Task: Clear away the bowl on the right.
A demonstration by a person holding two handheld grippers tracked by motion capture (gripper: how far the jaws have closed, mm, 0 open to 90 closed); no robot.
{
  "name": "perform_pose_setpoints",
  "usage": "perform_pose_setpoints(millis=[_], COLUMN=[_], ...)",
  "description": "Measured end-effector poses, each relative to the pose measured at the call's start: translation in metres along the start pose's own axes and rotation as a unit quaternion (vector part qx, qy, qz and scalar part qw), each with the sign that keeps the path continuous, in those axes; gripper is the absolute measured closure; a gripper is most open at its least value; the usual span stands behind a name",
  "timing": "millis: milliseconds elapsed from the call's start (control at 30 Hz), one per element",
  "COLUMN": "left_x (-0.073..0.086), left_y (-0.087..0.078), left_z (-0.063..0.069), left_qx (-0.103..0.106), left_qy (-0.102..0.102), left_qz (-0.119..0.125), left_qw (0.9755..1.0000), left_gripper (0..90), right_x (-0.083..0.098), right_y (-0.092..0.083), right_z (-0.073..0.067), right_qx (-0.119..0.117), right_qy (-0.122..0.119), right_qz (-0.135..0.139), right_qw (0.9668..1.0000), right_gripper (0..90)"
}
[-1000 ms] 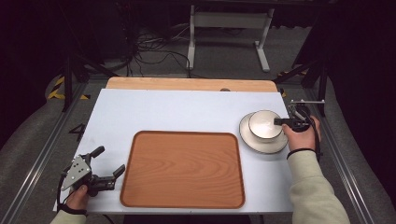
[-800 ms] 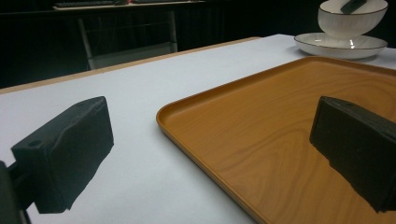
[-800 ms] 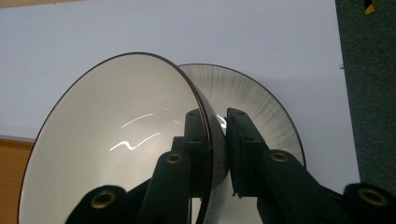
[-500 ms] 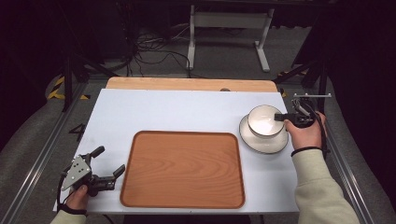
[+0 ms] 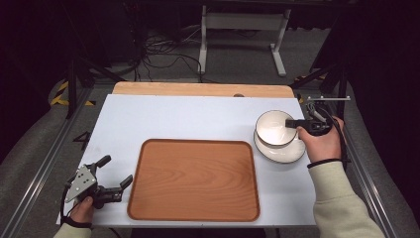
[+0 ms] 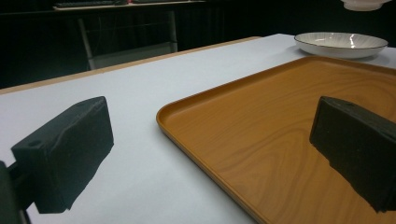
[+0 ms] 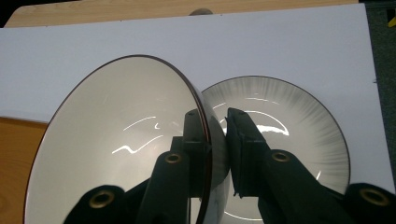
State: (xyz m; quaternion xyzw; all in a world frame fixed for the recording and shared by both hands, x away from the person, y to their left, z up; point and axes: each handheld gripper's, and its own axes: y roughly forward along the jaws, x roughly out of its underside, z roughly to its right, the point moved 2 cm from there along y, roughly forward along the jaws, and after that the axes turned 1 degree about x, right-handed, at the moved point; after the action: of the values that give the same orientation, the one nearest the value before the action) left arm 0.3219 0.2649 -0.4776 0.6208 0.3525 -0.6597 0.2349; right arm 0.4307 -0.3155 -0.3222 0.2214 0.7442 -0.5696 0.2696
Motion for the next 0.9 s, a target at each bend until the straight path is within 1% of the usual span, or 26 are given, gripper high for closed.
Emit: perform_pose_setpoints(millis=[233, 333, 433, 467, 600, 633, 900], left_x=[0.000, 0.000, 0.000, 0.000, 0.000, 0.000, 0.000], left_y=[0.000, 0.000, 0.000, 0.000, 0.000, 0.000, 0.000], left_z=[0.000, 0.000, 0.000, 0.000, 0.000, 0.000, 0.000], left_qx=[0.000, 0.000, 0.000, 0.000, 0.000, 0.000, 0.001], left_qy=[0.000, 0.000, 0.000, 0.000, 0.000, 0.000, 0.000], left_qz=[0.000, 0.000, 0.000, 0.000, 0.000, 0.000, 0.000], left_qw=[1.0000, 1.0000, 1.0000, 1.0000, 1.0000, 1.0000, 1.0000], left_gripper=[0.3, 0.3, 0.3, 0.3, 0.3, 0.3, 0.3], right_x=[0.002, 0.004, 0.005, 0.006, 0.008, 0.008, 0.011], right_y=[-0.002, -0.002, -0.002, -0.001, 0.001, 0.001, 0.006], right_z=[-0.020, -0.032, -0.043, -0.050, -0.066, -0.066, -0.097], right_qx=[-0.021, -0.033, -0.044, -0.051, -0.065, -0.065, -0.093], right_qy=[-0.015, -0.021, -0.022, -0.026, -0.040, -0.040, -0.061], right_qz=[-0.001, -0.005, -0.011, -0.014, -0.018, -0.018, -0.029], right_qw=[0.9997, 0.9992, 0.9987, 0.9982, 0.9969, 0.9969, 0.9934], right_gripper=[78.9, 78.9, 79.0, 79.2, 79.7, 79.7, 79.6])
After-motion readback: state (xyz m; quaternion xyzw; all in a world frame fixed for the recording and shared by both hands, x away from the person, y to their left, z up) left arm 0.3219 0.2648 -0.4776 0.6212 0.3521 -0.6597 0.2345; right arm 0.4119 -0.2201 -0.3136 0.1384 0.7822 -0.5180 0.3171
